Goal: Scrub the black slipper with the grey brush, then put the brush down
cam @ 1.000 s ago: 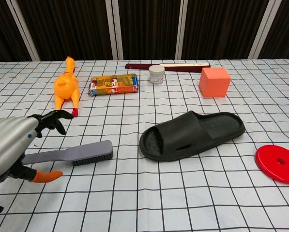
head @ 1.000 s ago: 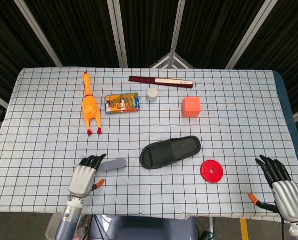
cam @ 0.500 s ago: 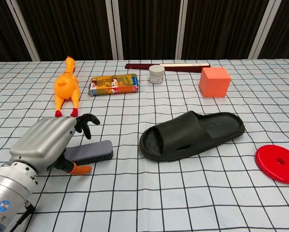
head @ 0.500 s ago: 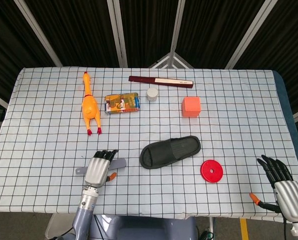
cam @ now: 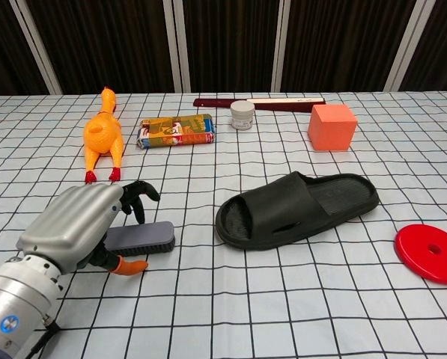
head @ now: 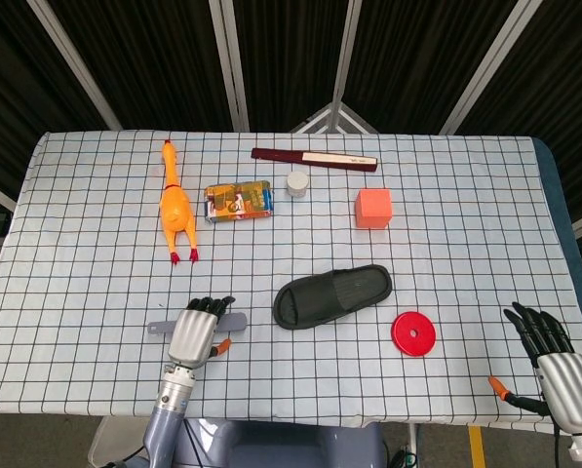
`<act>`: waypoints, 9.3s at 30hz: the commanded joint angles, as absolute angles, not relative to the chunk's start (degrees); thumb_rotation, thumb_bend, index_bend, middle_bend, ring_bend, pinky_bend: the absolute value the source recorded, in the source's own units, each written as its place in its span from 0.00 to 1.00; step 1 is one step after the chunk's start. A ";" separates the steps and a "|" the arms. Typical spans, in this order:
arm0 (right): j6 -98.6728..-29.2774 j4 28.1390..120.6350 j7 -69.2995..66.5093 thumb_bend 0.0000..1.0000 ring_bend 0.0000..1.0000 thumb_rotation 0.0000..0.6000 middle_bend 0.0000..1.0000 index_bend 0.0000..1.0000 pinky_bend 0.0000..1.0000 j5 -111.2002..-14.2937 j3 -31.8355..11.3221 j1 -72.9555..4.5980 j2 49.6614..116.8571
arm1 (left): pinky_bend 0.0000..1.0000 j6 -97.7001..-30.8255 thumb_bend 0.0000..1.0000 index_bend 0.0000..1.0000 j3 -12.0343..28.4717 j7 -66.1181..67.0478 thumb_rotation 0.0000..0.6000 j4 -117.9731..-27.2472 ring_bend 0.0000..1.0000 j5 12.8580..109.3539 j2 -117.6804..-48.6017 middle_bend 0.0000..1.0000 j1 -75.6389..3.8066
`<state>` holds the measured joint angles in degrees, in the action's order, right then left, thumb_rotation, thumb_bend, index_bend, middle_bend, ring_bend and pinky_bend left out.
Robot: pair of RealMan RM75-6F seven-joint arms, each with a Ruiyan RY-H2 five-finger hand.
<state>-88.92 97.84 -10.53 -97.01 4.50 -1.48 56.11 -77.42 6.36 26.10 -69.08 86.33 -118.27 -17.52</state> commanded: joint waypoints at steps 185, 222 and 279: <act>-55.57 86.05 7.18 0.85 0.04 0.87 0.10 0.00 0.19 -98.50 4.72 -35.10 83.43 | 0.60 -61.13 0.50 0.49 25.60 36.09 1.00 -68.56 0.55 56.13 -125.27 0.63 -55.67; -55.30 87.21 10.09 0.85 0.04 0.87 0.10 0.00 0.19 -97.01 4.97 -35.35 84.36 | 0.60 -62.03 0.50 0.49 21.62 41.07 1.00 -73.75 0.55 53.65 -121.44 0.64 -54.12; -88.06 101.13 14.20 0.32 0.00 1.00 0.00 0.00 0.04 -87.26 2.51 -9.59 64.49 | 0.57 -73.56 0.40 0.46 -9.01 21.55 1.00 -76.14 0.52 88.33 -93.86 0.60 -29.13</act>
<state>-88.29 101.07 14.26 -87.27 2.59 -9.54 64.57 -71.97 -8.08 23.03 -80.77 85.13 -90.67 -30.22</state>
